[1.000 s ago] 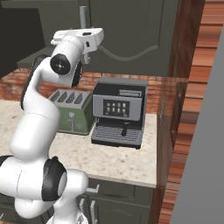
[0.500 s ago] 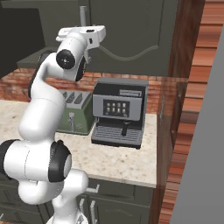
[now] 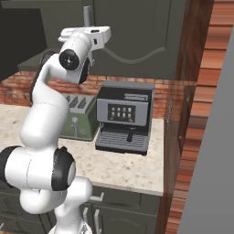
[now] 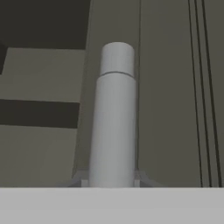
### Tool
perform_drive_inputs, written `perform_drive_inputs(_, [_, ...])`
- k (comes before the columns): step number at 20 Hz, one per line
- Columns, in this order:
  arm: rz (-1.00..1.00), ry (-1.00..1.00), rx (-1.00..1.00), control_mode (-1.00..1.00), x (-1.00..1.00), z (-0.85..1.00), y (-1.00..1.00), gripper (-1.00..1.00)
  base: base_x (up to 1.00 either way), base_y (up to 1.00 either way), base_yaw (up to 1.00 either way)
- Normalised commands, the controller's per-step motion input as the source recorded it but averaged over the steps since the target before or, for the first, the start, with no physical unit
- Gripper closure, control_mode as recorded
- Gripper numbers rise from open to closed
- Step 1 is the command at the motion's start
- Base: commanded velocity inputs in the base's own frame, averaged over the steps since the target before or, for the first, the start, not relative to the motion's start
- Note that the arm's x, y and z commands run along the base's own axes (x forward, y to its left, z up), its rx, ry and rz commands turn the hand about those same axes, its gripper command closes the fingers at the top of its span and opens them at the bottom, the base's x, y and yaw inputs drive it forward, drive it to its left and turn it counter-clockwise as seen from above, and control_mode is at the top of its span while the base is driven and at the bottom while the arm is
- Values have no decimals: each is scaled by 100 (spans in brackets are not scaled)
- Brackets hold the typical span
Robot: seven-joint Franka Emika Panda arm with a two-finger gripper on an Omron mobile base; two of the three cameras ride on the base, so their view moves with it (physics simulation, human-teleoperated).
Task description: The dining table condiment station is running low on shaker. Refill the condiment station by opening the cabinet and taking the shaker from the cabinet and placing it on the dining table.
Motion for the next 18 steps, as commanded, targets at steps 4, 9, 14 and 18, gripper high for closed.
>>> perform_drive_inputs(4, [3, 4, 0, -100, 9, -12, 4, 100, 0, 0, 0])
perform_drive_inputs(9, [1, 1, 0, -100, -26, -3, -2, 100, 0, 0, 0])
perform_drive_inputs(14, [0, -1, 0, -100, -94, 0, -26, 100, 0, 0, 0])
perform_drive_inputs(18, [0, 0, 0, -100, -100, 7, -22, 100, 0, 0, 0])
